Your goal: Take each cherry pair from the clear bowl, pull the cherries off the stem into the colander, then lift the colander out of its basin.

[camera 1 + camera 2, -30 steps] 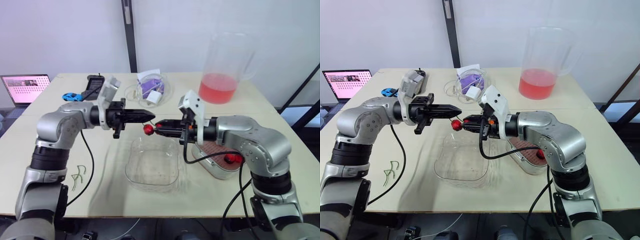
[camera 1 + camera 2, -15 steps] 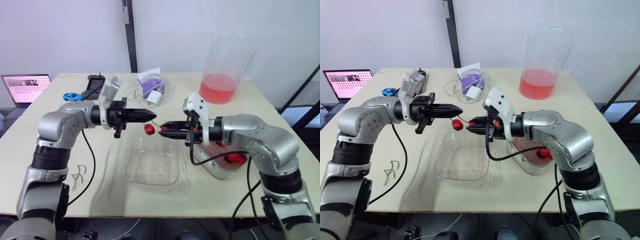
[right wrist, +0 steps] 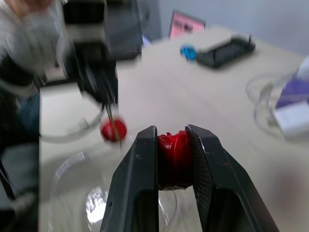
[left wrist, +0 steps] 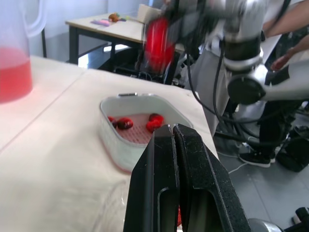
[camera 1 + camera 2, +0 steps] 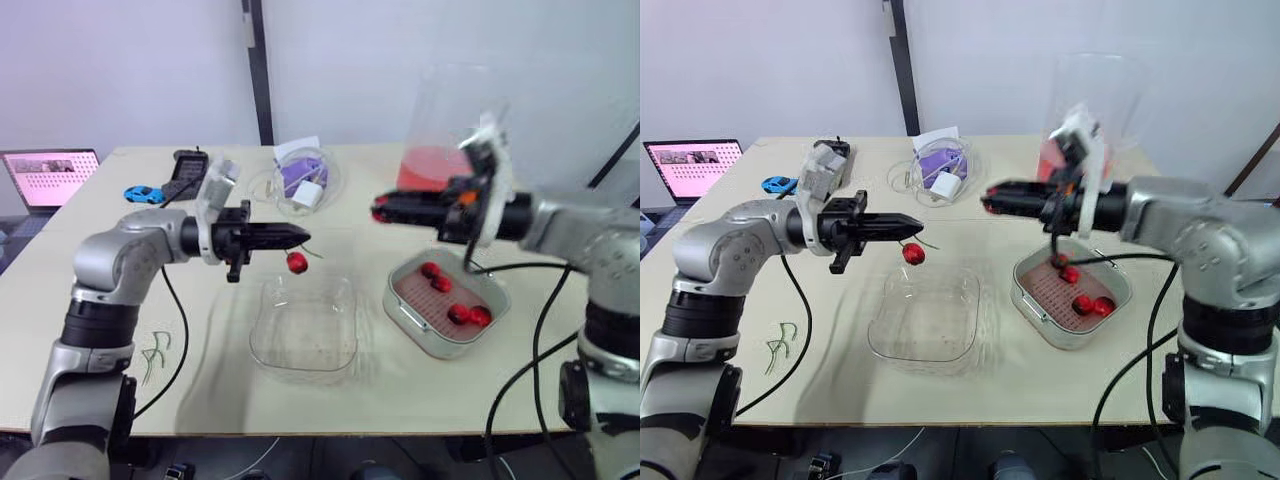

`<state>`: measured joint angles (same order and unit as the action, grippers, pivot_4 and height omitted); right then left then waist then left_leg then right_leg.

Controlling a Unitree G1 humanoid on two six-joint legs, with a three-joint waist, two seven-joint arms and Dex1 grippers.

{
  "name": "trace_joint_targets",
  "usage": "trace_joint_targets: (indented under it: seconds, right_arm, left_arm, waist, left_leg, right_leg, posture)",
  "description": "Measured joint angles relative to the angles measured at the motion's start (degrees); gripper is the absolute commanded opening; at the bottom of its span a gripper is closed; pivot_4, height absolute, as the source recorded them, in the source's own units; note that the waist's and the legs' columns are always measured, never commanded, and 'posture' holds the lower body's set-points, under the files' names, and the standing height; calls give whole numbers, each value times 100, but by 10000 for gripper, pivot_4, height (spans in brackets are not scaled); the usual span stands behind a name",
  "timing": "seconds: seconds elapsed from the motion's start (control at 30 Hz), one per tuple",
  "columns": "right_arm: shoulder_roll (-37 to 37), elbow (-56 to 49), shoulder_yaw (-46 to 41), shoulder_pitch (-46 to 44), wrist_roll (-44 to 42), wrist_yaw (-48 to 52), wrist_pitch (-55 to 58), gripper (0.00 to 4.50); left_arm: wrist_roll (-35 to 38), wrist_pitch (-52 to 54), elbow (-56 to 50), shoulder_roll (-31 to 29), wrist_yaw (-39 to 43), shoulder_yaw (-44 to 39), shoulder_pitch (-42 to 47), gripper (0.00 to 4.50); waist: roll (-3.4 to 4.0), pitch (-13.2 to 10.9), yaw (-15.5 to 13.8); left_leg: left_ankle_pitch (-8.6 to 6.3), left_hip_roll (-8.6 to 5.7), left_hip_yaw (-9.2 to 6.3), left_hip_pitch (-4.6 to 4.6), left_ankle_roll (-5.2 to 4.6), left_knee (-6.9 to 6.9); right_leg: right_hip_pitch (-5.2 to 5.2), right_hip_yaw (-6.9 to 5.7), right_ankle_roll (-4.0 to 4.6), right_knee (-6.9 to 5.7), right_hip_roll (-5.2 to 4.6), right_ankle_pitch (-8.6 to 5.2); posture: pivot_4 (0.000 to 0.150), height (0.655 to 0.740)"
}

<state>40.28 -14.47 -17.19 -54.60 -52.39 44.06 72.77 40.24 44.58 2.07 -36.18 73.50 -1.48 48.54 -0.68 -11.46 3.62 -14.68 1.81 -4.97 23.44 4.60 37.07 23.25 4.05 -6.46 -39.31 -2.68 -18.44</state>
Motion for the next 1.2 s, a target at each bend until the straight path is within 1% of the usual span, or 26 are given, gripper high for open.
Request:
trace_joint_targets:
  seconds: [0.1, 0.2, 0.27, 0.33, 0.4, 0.47, 0.67, 0.7, 0.73, 0.77, 0.83, 0.87, 0.9, 0.93, 1.1, 1.2]
  right_arm:
    - [264, 128, -95, 204, -124, -43, 130, 8882]
    - [931, 121, -53, 772, 6, 164, 19, 8882]
    - [1535, 61, 162, 1287, 299, 455, -303, 8882]
    - [2105, -34, 460, 1902, 752, 811, -858, 8882]
    - [2389, -62, 739, 2335, 1129, 1093, -1342, 8882]
    - [2572, -40, 1023, 2638, 1503, 1322, -1825, 8882]
    - [2509, 332, 1696, 2723, 2423, 1467, -2872, 8882]
    - [2421, 424, 1780, 2719, 2547, 1459, -2991, 14489]
    - [2348, 493, 1851, 2716, 2629, 1456, -3059, 17692]
    - [2302, 557, 1930, 2716, 2699, 1472, -3117, 23053]
    - [2299, 611, 1965, 2702, 2743, 1536, -3165, 30657]
    - [2300, 649, 1962, 2653, 2743, 1580, -3168, 36866]
    - [2301, 676, 1951, 2597, 2740, 1615, -3171, 41316]
    - [2306, 713, 1913, 2518, 2739, 1666, -3166, 44635]
    - [2310, 960, 1557, 1969, 2554, 1777, -2982, 44635]
    - [2320, 818, 1326, 1699, 2299, 1882, -2794, 44635]
  left_arm:
    - [51, 0, -114, 7, -32, -13, -57, 0]
    - [161, 11, -232, -14, -42, -56, -173, 0]
    - [270, 47, -306, -54, -41, -137, -240, 0]
    - [411, 132, -350, -86, -50, -229, -291, 0]
    - [434, 142, -366, -99, -60, -256, -327, 0]
    - [464, 146, -438, -100, -75, -257, -340, 0]
    - [547, 157, -505, -100, -144, -258, -370, 0]
    - [547, 156, -509, -100, -147, -257, -387, 0]
    - [547, 156, -509, -100, -148, -252, -391, 0]
    - [547, 156, -510, -100, -149, -252, -390, 0]
    - [546, 155, -510, -100, -149, -252, -391, 0]
    - [546, 152, -510, -100, -149, -252, -390, 0]
    - [546, 150, -510, -99, -149, -249, -390, 0]
    - [545, 145, -509, -99, -149, -248, -390, 0]
    - [617, 138, -509, -16, -221, -276, -390, 0]
    - [670, 140, -509, 53, -296, -279, -390, 0]
  waist:
    - [0, 0, -80]
    - [0, 0, -138]
    - [0, 0, -134]
    - [1, 0, -121]
    - [1, 0, -93]
    - [1, 0, -82]
    - [1, 0, -107]
    - [1, 0, -107]
    - [1, 0, -108]
    - [1, 0, -108]
    - [2, -1, -110]
    - [2, -1, -111]
    - [2, -1, -111]
    - [2, -1, -109]
    - [2, -1, -112]
    - [2, -1, -114]
  left_leg:
    - [0, -1, 3, 0, -1, 1]
    - [-2, -1, 5, 3, -2, 1]
    - [-2, -1, 7, 4, -4, 2]
    - [-2, 0, 7, 1, -4, 1]
    - [-2, 0, 12, -4, -4, 2]
    - [-2, 1, 13, -5, -4, 2]
    - [-2, 0, 13, -4, -3, 4]
    - [-2, 0, 13, -4, -3, 4]
    - [-2, 0, 13, -3, -2, 4]
    - [-1, 0, 13, -3, -2, 4]
    - [-1, 0, 12, -3, -2, 4]
    - [-1, 0, 12, -3, -2, 4]
    - [-1, 0, 12, -3, -2, 4]
    - [-1, 0, 12, -3, -2, 4]
    - [-1, 0, 12, -3, -2, 4]
    - [-1, 1, 11, -3, -2, 3]
  right_leg:
    - [-1, 1, 0, 2, -1, 0]
    - [-1, 1, 0, 9, -1, 0]
    - [-1, 1, 0, 11, 0, 0]
    - [-2, 1, -1, 10, 1, 0]
    - [-2, 7, -1, 7, 2, 0]
    - [-2, 8, -1, 6, 3, 0]
    - [-2, 8, -1, 7, 1, 0]
    - [-2, 8, -1, 7, 1, 0]
    - [-2, 8, -1, 7, 1, 0]
    - [-2, 8, -1, 7, 1, 0]
    - [-2, 8, -1, 7, 0, 0]
    - [-2, 8, -1, 7, 0, 0]
    - [-2, 8, -1, 8, 0, 0]
    - [-2, 8, -1, 7, 1, 0]
    - [-2, 8, -1, 7, 0, 0]
    - [-3, 6, -1, 8, 1, 0]
  posture:
    - [1500, 7332]
    - [1500, 7332]
    - [1500, 7332]
    - [1500, 7332]
    - [1500, 7332]
    - [1500, 7332]
    - [1500, 7332]
    - [1500, 7332]
    - [1500, 7332]
    - [1500, 7332]
    - [1500, 7332]
    - [1500, 7332]
    - [1500, 7332]
    - [1500, 7332]
    - [1500, 7332]
    - [1500, 7332]
